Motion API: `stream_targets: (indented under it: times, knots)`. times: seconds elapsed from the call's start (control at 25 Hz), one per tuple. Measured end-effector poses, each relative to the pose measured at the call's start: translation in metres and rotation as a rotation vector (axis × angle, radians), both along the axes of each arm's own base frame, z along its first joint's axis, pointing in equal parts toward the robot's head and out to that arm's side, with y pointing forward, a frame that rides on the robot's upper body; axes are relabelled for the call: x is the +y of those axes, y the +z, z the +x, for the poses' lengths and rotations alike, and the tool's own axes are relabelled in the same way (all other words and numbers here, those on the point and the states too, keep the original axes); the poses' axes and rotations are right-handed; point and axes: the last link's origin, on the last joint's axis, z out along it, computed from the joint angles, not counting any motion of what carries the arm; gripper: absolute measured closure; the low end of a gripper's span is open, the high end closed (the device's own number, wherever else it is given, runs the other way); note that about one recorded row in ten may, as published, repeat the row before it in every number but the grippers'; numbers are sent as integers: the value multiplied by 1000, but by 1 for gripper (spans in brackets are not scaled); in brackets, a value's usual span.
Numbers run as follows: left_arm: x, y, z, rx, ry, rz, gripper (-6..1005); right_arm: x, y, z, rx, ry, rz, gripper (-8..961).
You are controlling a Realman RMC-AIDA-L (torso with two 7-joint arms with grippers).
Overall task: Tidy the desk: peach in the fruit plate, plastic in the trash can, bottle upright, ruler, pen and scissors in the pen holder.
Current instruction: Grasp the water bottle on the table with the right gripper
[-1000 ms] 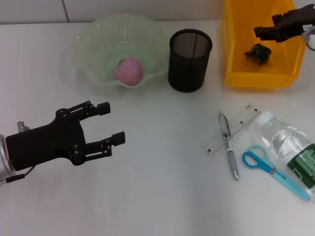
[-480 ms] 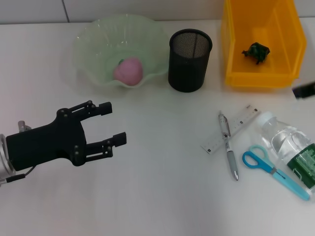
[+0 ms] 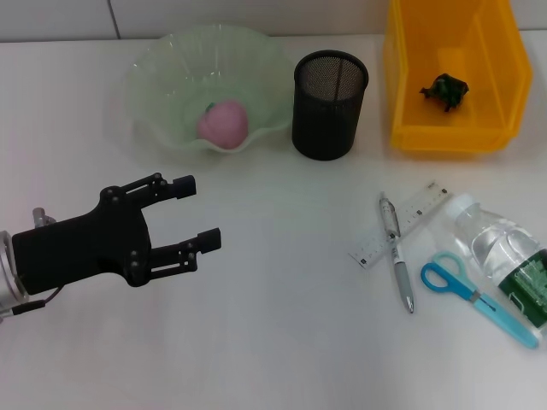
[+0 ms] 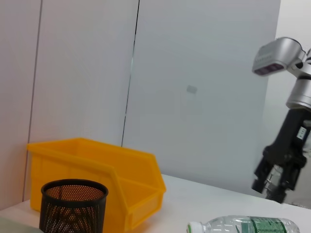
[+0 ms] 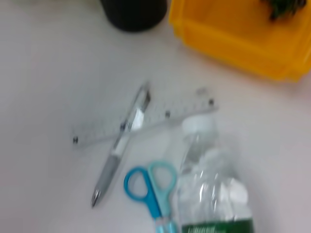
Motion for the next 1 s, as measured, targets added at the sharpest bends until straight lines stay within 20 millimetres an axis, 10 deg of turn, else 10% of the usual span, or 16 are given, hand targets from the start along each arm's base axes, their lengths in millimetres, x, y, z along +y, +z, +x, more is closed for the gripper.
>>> stream_targets:
  times: [1.0]
  knots:
    - [-1, 1, -2, 2, 3, 0, 198, 26, -48, 30, -46, -38, -96, 159]
